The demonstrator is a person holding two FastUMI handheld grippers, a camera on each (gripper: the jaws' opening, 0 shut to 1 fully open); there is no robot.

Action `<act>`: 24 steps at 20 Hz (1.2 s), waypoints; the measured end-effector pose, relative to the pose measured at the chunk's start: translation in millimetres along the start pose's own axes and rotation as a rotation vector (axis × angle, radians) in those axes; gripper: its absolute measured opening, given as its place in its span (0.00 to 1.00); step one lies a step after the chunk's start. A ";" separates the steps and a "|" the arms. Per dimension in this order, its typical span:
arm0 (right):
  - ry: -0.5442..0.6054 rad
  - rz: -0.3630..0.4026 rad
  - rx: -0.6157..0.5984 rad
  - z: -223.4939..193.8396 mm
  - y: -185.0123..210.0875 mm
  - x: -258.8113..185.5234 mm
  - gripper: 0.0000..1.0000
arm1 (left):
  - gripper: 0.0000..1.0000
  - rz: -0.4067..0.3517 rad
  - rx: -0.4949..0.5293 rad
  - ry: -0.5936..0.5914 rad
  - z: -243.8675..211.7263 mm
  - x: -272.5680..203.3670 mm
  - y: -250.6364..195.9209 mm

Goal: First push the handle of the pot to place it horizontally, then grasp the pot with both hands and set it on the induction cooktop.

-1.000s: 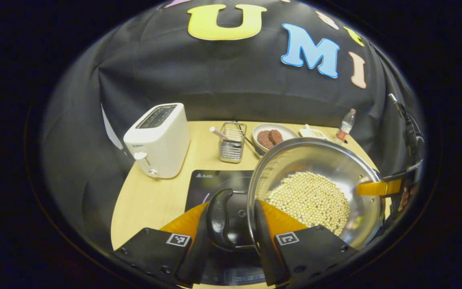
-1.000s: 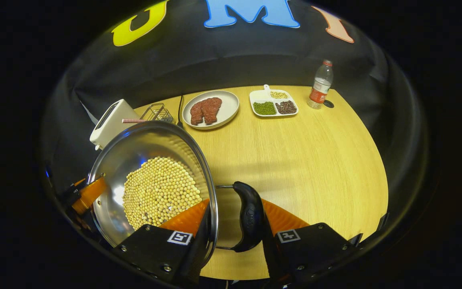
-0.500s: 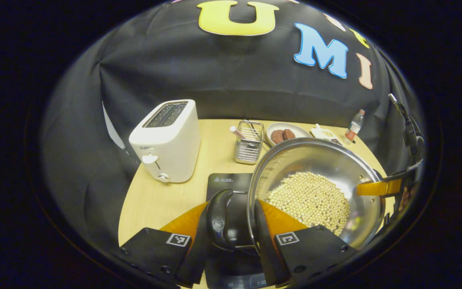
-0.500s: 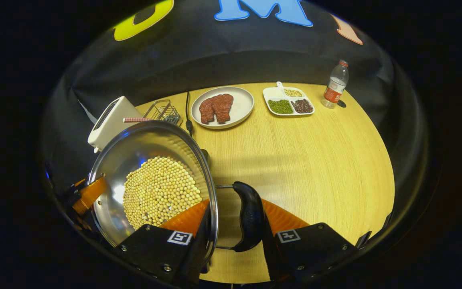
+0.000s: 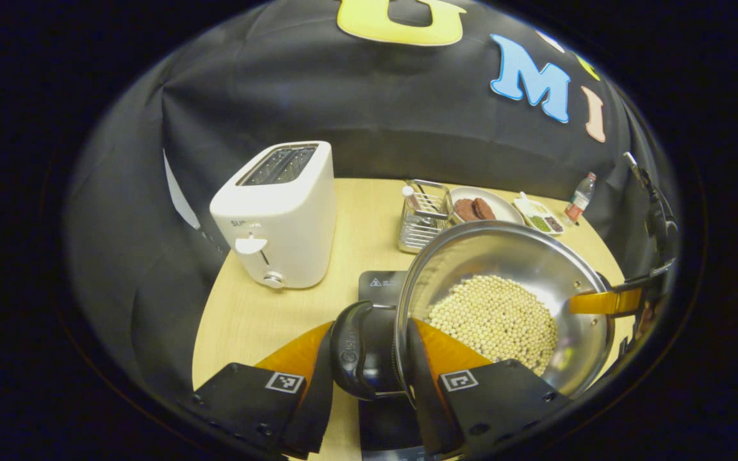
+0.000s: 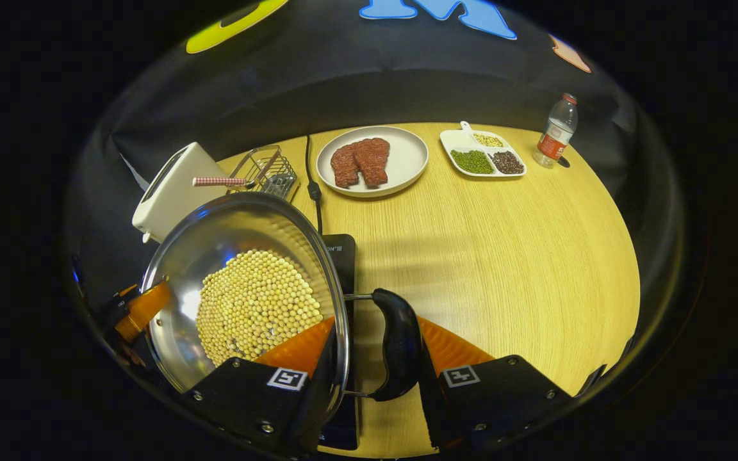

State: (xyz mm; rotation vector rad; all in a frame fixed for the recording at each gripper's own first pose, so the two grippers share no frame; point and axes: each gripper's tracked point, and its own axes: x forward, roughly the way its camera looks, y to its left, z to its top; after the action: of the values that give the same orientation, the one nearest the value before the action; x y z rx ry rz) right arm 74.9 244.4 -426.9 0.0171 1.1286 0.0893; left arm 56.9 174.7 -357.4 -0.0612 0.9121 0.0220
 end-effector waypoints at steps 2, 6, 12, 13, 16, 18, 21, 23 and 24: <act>0.003 -0.003 -0.004 -2.3 2.6 3.0 0.62 | 0.63 0.000 0.004 0.004 1.1 -0.2 -0.1; 0.011 -0.006 0.003 -6.0 9.7 11.5 0.62 | 0.60 -0.007 0.010 0.010 7.2 -1.2 0.1; 0.008 -0.013 -0.004 -6.6 14.3 11.7 0.62 | 0.60 -0.011 0.010 0.005 4.5 -3.0 2.2; 0.008 -0.014 -0.004 -8.5 14.9 11.8 0.62 | 0.63 -0.013 0.006 0.006 3.5 -2.8 2.8; 0.005 -0.014 0.003 -10.8 14.8 11.7 0.62 | 0.63 -0.018 0.001 -0.001 1.0 -2.9 2.7; -0.002 -0.015 0.006 -10.2 15.0 12.3 0.62 | 0.60 -0.016 0.002 -0.009 1.5 -2.3 3.3; -0.022 0.002 0.015 -8.9 16.3 12.9 0.62 | 0.69 -0.005 -0.006 -0.023 1.0 -2.3 4.4; -0.032 0.014 0.018 -8.6 16.3 12.1 0.57 | 0.71 0.012 -0.019 -0.058 8.3 -10.3 7.3; -0.043 0.012 0.017 -7.3 14.9 10.8 0.63 | 0.72 0.017 -0.029 -0.073 9.9 -12.9 9.8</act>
State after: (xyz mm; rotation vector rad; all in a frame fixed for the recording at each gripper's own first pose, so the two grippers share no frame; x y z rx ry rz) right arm 71.9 259.9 -438.9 0.0403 1.0863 0.0896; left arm 56.4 185.2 -341.6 -0.0794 0.8395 0.0532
